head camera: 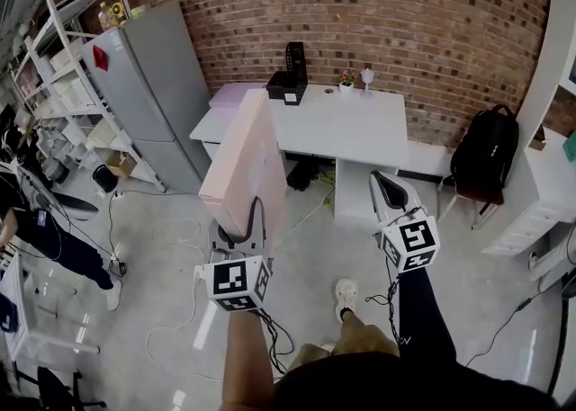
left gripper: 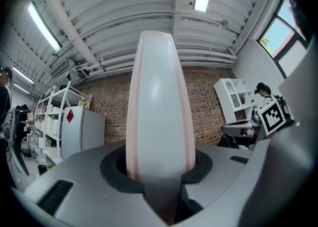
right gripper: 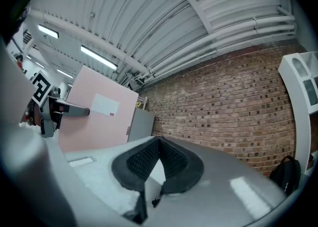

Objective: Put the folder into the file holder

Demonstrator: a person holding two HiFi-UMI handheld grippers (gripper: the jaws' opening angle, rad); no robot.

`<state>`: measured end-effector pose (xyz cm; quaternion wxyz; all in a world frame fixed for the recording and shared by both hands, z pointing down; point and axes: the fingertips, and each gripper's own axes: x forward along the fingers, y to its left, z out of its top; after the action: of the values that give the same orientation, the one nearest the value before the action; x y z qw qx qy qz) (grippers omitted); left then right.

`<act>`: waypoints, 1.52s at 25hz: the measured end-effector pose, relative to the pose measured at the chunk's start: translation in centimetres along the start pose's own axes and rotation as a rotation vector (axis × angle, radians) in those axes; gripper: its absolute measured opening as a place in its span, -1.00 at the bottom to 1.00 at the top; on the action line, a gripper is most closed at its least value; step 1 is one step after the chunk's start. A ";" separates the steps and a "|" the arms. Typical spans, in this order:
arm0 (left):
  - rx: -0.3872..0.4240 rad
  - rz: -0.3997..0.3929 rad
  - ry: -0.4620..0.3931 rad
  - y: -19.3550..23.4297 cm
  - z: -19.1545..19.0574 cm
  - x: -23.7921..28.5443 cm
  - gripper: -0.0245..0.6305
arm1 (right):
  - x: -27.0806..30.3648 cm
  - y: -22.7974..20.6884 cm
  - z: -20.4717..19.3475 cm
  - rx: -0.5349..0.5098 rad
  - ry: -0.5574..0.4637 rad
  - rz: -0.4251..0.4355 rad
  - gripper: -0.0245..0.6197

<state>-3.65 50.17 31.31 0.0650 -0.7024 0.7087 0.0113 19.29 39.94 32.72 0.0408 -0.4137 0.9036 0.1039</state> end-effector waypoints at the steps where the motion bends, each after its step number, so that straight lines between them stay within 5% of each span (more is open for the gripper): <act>1: 0.002 0.001 -0.002 0.2 0.0 0.4 -0.48 | 0.4 -0.2 -0.1 0.003 -0.004 0.002 -0.92; 19: -0.020 0.013 -0.001 2.6 -2.3 11.4 -0.48 | 12.2 -4.7 -3.7 0.004 -0.004 0.058 -0.92; 38: -0.026 0.044 0.025 3.0 -4.4 28.5 -0.48 | 25.2 -15.5 -9.0 0.067 0.014 0.060 -0.92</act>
<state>-7.11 21.41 32.35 0.0469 -0.6876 0.7245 0.0131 14.64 9.45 35.04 0.0452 -0.3853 0.9189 0.0716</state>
